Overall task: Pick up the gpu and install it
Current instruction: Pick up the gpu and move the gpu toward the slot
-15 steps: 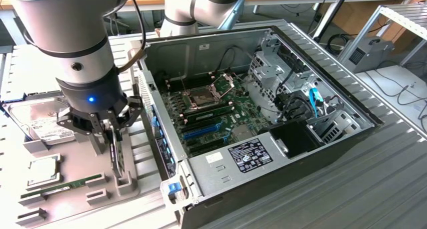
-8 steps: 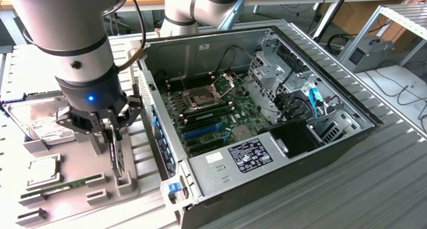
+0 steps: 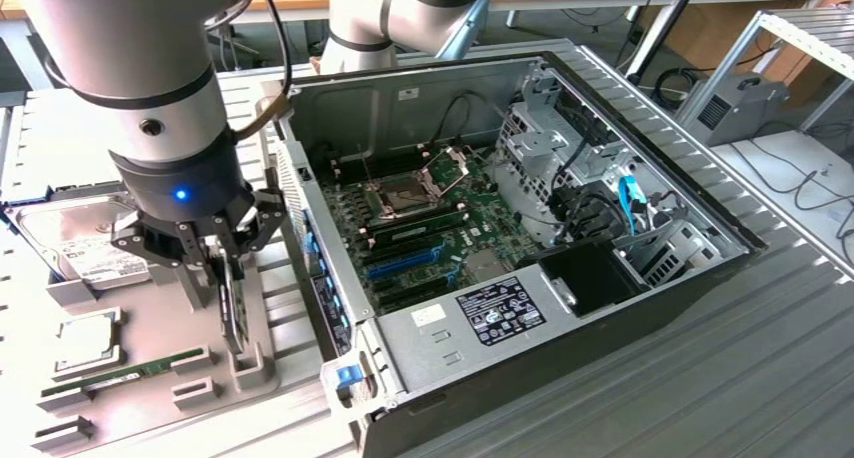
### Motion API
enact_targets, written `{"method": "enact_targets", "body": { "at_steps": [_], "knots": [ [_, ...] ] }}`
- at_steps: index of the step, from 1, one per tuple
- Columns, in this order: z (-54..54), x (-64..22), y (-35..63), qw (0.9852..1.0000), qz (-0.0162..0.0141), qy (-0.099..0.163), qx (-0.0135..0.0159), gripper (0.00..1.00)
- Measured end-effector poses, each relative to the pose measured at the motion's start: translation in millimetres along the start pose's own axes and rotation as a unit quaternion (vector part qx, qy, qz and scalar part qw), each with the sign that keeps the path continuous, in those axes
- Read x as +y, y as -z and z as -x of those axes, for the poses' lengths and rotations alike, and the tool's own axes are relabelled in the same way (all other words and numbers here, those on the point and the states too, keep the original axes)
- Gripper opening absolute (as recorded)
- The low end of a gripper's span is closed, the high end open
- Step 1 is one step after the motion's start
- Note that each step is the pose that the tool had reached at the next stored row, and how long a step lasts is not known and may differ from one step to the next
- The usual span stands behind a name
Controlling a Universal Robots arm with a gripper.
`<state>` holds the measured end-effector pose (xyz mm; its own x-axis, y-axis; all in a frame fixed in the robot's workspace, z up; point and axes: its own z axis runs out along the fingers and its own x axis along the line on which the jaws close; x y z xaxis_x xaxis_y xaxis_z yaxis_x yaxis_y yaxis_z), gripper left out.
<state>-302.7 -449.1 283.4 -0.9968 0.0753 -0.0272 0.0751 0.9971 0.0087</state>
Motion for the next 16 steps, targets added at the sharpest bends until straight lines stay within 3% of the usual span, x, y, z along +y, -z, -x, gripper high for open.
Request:
{"method": "enact_targets", "body": {
  "at_steps": [16],
  "knots": [
    [0.1,0.0,3.5,1.0000,0.0000,0.000,0.0000,0.26]
  ]
}}
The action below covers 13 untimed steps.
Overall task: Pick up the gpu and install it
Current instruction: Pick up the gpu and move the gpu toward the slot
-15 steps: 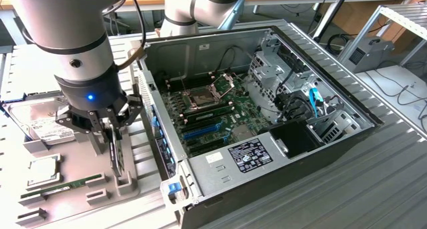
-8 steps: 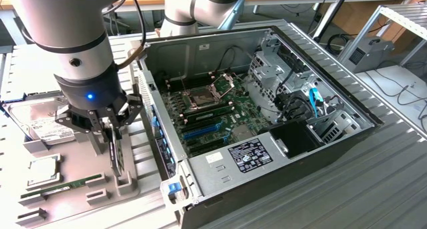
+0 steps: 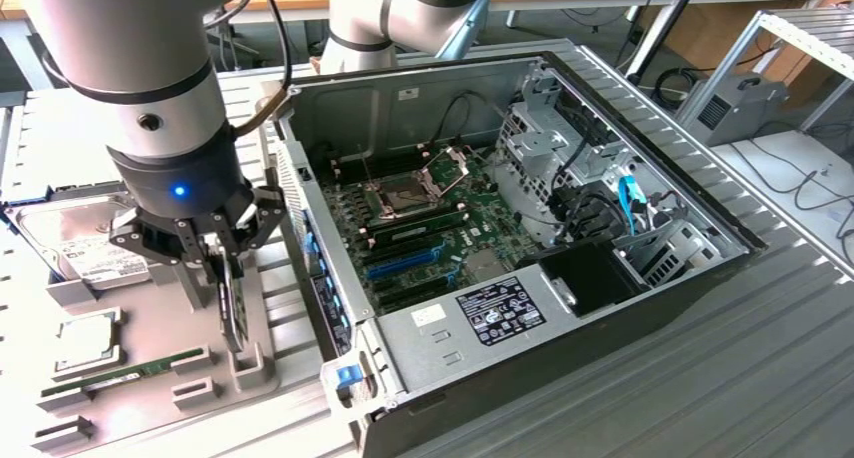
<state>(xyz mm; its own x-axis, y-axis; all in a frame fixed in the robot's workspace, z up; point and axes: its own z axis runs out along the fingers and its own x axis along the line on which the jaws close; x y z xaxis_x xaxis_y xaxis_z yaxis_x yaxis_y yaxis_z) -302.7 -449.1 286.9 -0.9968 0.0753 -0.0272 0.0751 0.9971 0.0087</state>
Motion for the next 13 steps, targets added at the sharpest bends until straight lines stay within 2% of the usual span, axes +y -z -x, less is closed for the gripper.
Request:
{"method": "enact_targets", "body": {
  "at_steps": [13],
  "knots": [
    [0.1,0.0,3.4,1.0000,0.0000,0.000,0.0000,0.26]
  ]
}}
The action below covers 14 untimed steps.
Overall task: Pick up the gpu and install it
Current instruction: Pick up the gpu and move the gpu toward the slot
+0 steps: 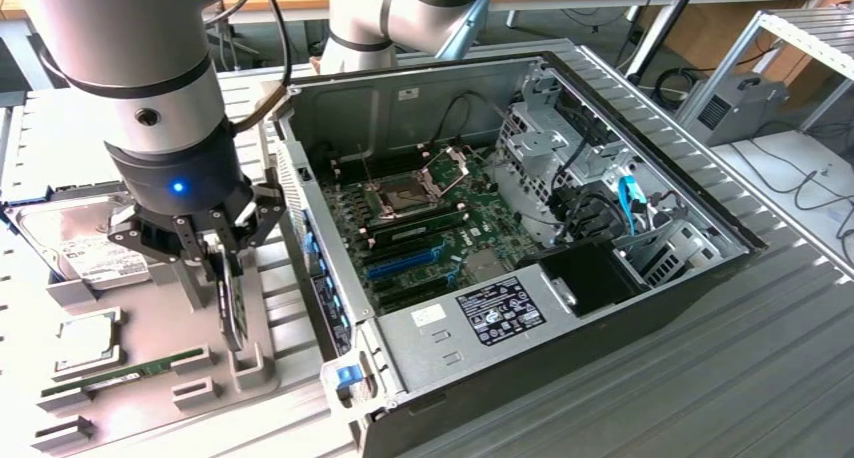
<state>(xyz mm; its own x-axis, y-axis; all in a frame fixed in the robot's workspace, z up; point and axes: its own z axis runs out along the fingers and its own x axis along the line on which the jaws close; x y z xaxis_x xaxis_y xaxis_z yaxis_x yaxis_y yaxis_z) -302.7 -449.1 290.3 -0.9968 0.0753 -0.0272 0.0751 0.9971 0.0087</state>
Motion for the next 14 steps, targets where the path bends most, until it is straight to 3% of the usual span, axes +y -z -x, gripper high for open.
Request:
{"method": "enact_targets", "body": {
  "at_steps": [14],
  "knots": [
    [0.1,0.0,4.3,1.0000,0.0000,0.000,0.0000,0.26]
  ]
}}
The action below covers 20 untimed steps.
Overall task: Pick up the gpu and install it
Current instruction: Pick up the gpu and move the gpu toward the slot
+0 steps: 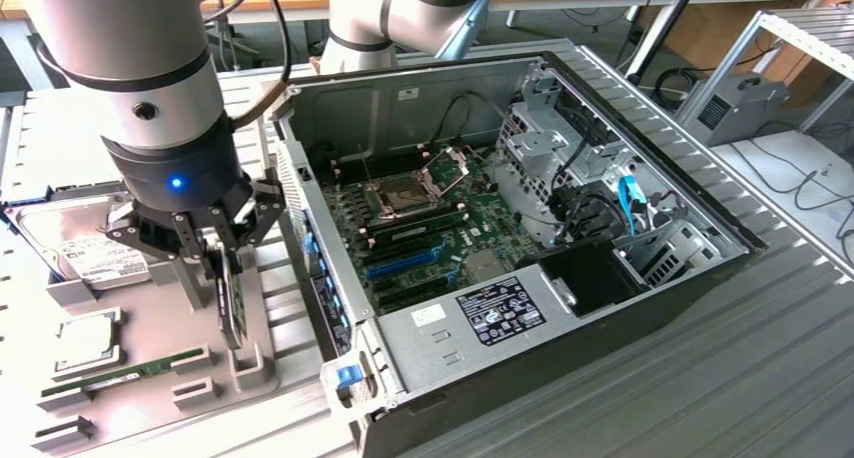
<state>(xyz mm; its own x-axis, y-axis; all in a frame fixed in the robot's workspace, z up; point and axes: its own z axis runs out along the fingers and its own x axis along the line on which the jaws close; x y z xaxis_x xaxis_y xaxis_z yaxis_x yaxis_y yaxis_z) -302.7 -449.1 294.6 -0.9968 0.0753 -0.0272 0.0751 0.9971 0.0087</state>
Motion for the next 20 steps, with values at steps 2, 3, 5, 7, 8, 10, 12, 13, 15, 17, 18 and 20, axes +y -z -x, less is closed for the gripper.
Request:
{"method": "enact_targets", "body": {
  "at_steps": [2,3,5,7,8,10,12,13,15,17,18,20],
  "knots": [
    [0.0,0.0,0.8,1.0000,0.0001,0.000,-0.0001,0.26],
    [0.0,0.0,1.2,1.0000,0.0000,0.000,0.0000,0.26],
    [0.1,0.0,1.8,1.0000,0.0000,0.000,0.0000,0.26],
    [0.1,0.0,2.3,1.0000,0.0001,0.000,-0.0001,0.26],
    [0.1,0.0,2.5,1.0000,0.0000,0.000,0.0000,0.26],
    [0.1,0.0,3.0,1.0000,0.0000,0.000,0.0000,0.26],
    [0.1,0.0,3.5,1.0000,0.0000,0.000,0.0000,0.26],
    [0.1,0.0,3.8,1.0000,0.0000,0.000,0.0000,0.26],
    [0.1,0.0,4.1,1.0000,0.0000,0.000,0.0000,0.26],
    [0.1,0.0,4.5,1.0000,0.0000,0.000,0.0000,0.26],
    [0.1,0.0,4.7,1.0000,0.0000,0.000,0.0000,0.26],
    [0.1,0.0,5.1,1.0000,0.0000,0.000,0.0000,0.26]
  ]
}}
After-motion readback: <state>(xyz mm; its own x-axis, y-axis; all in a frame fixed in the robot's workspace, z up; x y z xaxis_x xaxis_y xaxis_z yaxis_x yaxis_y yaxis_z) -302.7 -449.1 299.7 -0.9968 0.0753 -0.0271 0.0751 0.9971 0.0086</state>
